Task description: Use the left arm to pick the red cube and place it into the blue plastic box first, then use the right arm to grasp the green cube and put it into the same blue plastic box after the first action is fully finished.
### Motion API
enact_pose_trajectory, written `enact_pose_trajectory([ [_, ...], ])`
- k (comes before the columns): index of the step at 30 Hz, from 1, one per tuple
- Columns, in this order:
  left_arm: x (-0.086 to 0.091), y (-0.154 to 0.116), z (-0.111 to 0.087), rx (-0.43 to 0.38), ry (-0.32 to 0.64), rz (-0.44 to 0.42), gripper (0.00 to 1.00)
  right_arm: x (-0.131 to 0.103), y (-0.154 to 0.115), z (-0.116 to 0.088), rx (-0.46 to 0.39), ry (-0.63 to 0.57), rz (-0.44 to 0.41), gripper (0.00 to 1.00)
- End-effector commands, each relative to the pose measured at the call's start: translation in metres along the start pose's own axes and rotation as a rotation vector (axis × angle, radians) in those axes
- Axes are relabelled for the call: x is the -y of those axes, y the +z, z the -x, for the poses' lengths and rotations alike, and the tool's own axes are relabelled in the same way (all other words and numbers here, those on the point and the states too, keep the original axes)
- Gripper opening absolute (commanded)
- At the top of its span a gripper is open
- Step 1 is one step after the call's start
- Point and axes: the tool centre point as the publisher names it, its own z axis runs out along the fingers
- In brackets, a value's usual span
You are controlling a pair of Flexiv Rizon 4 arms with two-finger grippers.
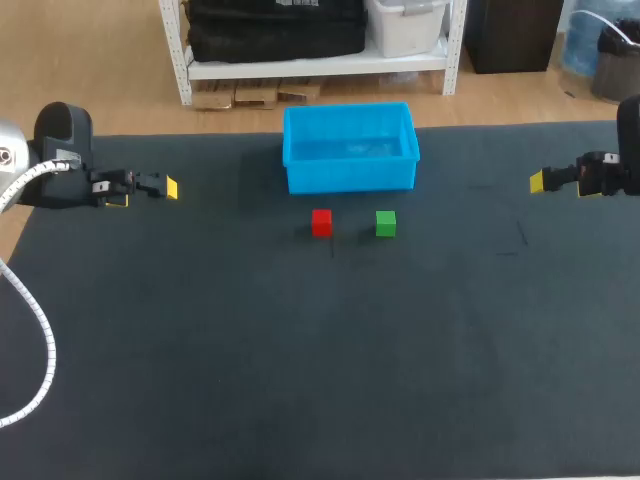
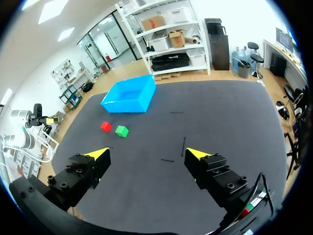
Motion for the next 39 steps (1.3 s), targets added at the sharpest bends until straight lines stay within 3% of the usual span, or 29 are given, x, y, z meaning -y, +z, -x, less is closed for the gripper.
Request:
enact_pose_trajectory([
  [1, -0.002, 0.0, -0.001, 0.005, 0.002, -0.008, 1.0, 0.0, 0.0, 0.0, -0.001, 0.0, 0.001, 1.0],
  [13, -0.002, 0.0, -0.001, 0.005, 0.002, -0.008, 1.0, 0.0, 0.0, 0.0, -0.001, 0.0, 0.001, 1.0],
  [22, 0.031, 0.025, 0.029, -0.127, 0.059, 0.019, 1.0, 0.0, 0.0, 0.0, -0.001, 0.0, 0.001, 1.0],
  [32, 0.069, 0.055, 0.042, -0.328, 0.049, 0.18, 1.0, 0.0, 0.0, 0.0, -0.001, 0.0, 0.001, 1.0],
  [36, 0.082, 0.064, 0.039, -0.359, 0.041, 0.186, 1.0, 0.0, 0.0, 0.0, -0.001, 0.0, 0.001, 1.0],
  [39, 0.089, 0.067, 0.037, -0.365, 0.04, 0.112, 1.0, 0.0, 0.0, 0.0, -0.001, 0.0, 0.001, 1.0],
])
